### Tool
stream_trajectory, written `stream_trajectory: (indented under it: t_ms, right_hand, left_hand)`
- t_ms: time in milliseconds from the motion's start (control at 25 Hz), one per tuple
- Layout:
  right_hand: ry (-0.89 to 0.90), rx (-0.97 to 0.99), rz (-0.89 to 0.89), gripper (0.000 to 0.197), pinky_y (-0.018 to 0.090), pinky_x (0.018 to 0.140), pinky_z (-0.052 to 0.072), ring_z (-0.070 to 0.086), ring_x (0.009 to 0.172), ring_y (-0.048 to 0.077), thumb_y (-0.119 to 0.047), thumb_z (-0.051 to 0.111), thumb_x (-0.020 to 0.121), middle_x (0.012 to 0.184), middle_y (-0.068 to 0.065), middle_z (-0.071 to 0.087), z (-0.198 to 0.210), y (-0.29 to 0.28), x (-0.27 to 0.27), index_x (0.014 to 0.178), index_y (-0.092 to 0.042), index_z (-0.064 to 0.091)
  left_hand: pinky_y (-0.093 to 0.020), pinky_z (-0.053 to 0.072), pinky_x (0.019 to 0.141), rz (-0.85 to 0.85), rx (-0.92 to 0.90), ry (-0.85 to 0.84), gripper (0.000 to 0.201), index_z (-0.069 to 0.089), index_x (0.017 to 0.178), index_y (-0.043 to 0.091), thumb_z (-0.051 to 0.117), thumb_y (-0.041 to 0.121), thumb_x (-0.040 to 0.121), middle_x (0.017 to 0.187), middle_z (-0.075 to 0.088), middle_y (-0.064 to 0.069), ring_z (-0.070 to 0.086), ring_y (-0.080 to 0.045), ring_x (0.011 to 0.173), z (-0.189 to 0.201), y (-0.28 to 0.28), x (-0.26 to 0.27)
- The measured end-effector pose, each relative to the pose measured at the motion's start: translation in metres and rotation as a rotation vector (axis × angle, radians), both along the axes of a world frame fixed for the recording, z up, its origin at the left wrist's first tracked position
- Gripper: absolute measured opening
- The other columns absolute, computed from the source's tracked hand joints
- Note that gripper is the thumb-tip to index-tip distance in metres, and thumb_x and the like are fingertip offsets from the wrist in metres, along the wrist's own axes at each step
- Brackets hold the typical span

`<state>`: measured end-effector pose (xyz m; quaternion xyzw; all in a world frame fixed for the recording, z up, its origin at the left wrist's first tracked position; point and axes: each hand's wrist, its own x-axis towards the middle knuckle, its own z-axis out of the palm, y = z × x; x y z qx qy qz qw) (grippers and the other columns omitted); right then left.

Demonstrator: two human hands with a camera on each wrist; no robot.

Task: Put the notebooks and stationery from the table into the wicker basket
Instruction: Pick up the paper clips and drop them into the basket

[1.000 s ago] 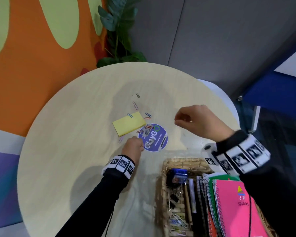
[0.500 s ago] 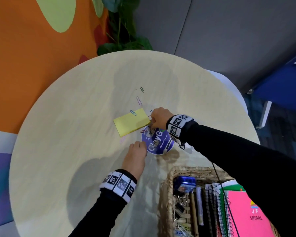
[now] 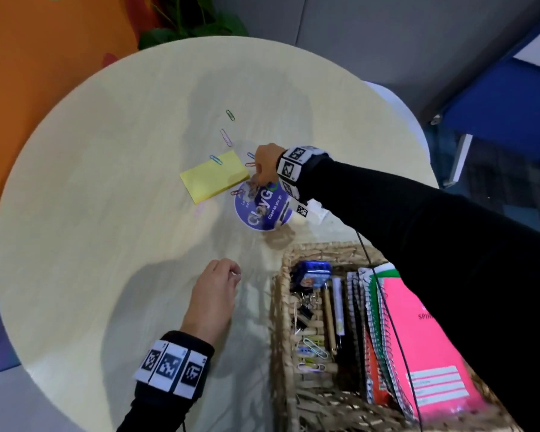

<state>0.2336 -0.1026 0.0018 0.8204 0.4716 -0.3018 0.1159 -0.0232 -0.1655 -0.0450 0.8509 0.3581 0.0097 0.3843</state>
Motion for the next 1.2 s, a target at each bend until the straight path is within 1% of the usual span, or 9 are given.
stream_trajectory:
  t_ms: [80,240,360,480,560,800,920,1040,1200]
  right_hand:
    - [0.034,0.069,0.018,0.018,0.024,0.058,0.043,0.055,0.068,0.021,-0.011,0.067,0.079,0.077,0.016,0.064,0.022,-0.014,0.001,0.085,0.006,0.068]
    - [0.05,0.332,0.061,0.011,0.015,0.05,0.033,0.052,0.069,0.017,-0.005,0.063,0.077,0.075,0.004,0.063,0.09,-0.09,-0.018,0.084,-0.002,0.071]
    - [0.033,0.434,0.001,0.009,0.019,0.055,0.031,0.053,0.066,0.015,-0.007,0.063,0.075,0.07,-0.001,0.06,0.119,-0.167,-0.043,0.081,-0.007,0.07]
    - [0.085,0.53,-0.208,0.007,0.009,0.055,0.039,0.054,0.056,0.01,-0.008,0.067,0.076,0.064,-0.005,0.061,0.128,-0.238,-0.064,0.08,-0.014,0.068]
    - [0.115,0.556,-0.319,0.014,0.004,0.055,0.039,0.05,0.051,0.003,-0.01,0.068,0.078,0.063,-0.011,0.057,0.133,-0.286,-0.081,0.08,-0.023,0.064]
    - [0.15,0.563,-0.501,0.017,0.005,0.062,0.04,0.055,0.062,-0.002,-0.011,0.071,0.079,0.062,-0.013,0.057,0.106,-0.348,-0.112,0.078,-0.026,0.065]
    - [0.171,0.499,-0.438,0.009,0.016,0.066,0.047,0.055,0.062,0.0,-0.009,0.066,0.082,0.07,-0.006,0.064,0.098,-0.345,-0.121,0.084,-0.016,0.07]
    - [0.18,0.393,-0.244,0.008,0.028,0.069,0.05,0.059,0.073,0.016,-0.01,0.061,0.083,0.084,0.007,0.071,0.082,-0.32,-0.129,0.087,-0.008,0.068]
    - [0.205,0.157,0.023,0.012,0.038,0.081,0.054,0.064,0.088,0.028,-0.002,0.057,0.084,0.095,0.018,0.069,0.044,-0.273,-0.146,0.092,0.001,0.066]
  left_hand:
    - [-0.026,0.05,0.074,0.012,-0.005,-0.031,0.008,0.064,0.092,0.014,0.058,0.009,0.09,0.087,0.065,0.0,0.055,-0.01,0.073,0.008,-0.009,-0.006]
    - [-0.001,0.042,0.065,0.052,-0.078,-0.31,0.008,0.064,0.088,0.017,0.067,0.011,0.084,0.076,0.066,0.01,0.06,-0.002,0.074,0.06,-0.035,-0.006]
    - [-0.013,0.048,0.07,-0.374,-0.001,-0.343,0.015,0.066,0.088,0.02,0.065,0.006,0.081,0.085,0.068,0.007,0.061,-0.004,0.075,0.088,-0.071,0.0]
    - [-0.034,0.054,0.083,-0.828,0.194,-0.007,0.024,0.067,0.093,0.012,0.056,-0.005,0.079,0.097,0.066,-0.005,0.063,-0.021,0.089,0.089,-0.112,0.012]
    - [-0.043,0.045,0.094,-1.037,0.381,0.298,0.021,0.064,0.102,0.006,0.053,-0.002,0.086,0.109,0.063,-0.012,0.057,-0.028,0.104,0.091,-0.136,0.018]
    - [-0.045,0.023,0.109,-1.238,0.476,0.816,0.027,0.062,0.119,0.011,0.048,0.015,0.096,0.132,0.057,-0.008,0.031,-0.028,0.133,0.082,-0.154,0.032]
    - [-0.045,0.032,0.105,-1.122,0.469,0.696,0.022,0.066,0.106,0.008,0.049,0.011,0.093,0.111,0.064,-0.01,0.048,-0.027,0.113,0.096,-0.148,0.031]
    - [-0.038,0.051,0.087,-0.813,0.374,0.217,0.023,0.067,0.1,0.016,0.046,0.014,0.092,0.099,0.069,-0.002,0.063,-0.021,0.095,0.115,-0.121,0.016]
    - [-0.029,0.049,0.073,-0.407,0.175,-0.038,0.014,0.066,0.093,0.022,0.053,0.023,0.093,0.087,0.068,0.008,0.061,-0.011,0.08,0.125,-0.077,-0.03]
